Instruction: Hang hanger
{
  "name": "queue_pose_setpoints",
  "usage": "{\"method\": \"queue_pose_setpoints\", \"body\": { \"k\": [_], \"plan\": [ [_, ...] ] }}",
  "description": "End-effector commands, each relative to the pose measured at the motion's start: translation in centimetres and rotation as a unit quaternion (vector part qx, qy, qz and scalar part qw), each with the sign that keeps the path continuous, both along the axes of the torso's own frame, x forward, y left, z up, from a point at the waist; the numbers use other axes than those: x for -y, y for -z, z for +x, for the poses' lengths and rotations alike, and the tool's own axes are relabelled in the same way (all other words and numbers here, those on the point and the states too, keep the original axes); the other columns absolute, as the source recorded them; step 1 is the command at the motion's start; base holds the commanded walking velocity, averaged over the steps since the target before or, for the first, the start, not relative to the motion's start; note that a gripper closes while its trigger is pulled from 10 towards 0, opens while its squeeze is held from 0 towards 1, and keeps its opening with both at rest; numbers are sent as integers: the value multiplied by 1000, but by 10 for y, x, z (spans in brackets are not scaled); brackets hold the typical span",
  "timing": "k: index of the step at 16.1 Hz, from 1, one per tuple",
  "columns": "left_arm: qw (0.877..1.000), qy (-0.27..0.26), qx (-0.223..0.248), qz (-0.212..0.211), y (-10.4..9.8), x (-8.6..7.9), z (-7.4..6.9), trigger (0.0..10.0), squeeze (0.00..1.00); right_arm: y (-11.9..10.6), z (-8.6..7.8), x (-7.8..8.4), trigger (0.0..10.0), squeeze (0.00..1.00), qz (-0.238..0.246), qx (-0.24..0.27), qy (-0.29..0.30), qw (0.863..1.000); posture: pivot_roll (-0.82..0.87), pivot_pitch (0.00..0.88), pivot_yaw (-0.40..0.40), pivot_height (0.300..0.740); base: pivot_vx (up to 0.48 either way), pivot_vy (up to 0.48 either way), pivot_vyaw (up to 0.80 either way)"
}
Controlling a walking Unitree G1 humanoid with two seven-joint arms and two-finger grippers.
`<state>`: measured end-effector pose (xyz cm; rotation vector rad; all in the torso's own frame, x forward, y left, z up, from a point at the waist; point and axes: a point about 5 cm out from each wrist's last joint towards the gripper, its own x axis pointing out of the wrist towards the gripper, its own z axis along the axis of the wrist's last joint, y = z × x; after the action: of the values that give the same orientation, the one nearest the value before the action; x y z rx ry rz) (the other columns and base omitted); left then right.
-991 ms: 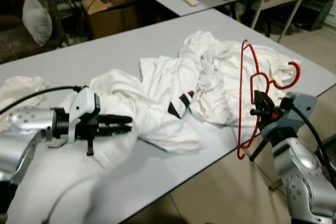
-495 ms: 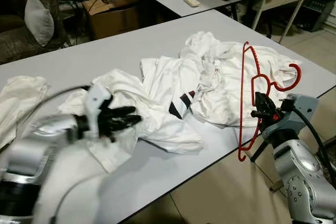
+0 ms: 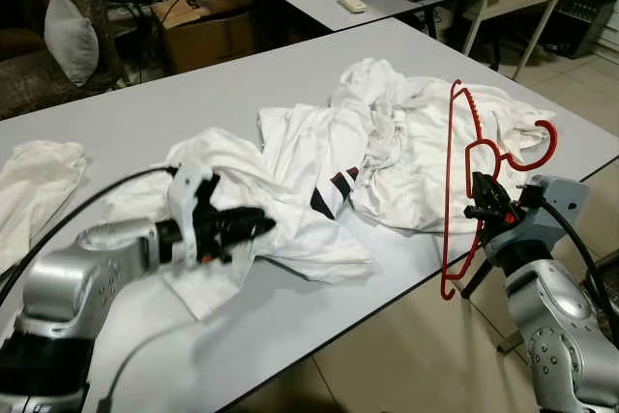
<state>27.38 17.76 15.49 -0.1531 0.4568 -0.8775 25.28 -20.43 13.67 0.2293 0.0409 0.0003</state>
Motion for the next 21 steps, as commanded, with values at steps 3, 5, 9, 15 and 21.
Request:
{"method": "queue_pose_setpoints", "body": {
  "k": [3,5,9,15,21],
  "plan": [
    [1000,4,-1,1,-6,4,-1,10000,0,-8,1,0,10000,0,-4,18,1,1000,-159,0,43,740,0,0,0],
    [996,6,5,86,6,4,-2,10000,0,-8,1,0,10000,0,-4,19,1,1000,-159,0,44,740,0,0,0],
    [978,-9,64,199,12,-8,7,8078,0,-9,1,0,10000,0,-4,21,2,1000,-160,0,45,740,0,0,0],
    [975,-9,78,207,10,-9,11,0,0,-9,3,1,10000,0,-4,22,3,1000,-159,0,45,740,0,0,0],
    [980,-26,88,174,1,-17,14,0,0,-9,3,0,10000,0,-3,22,3,1000,-159,0,45,740,0,0,0]
  ]
}}
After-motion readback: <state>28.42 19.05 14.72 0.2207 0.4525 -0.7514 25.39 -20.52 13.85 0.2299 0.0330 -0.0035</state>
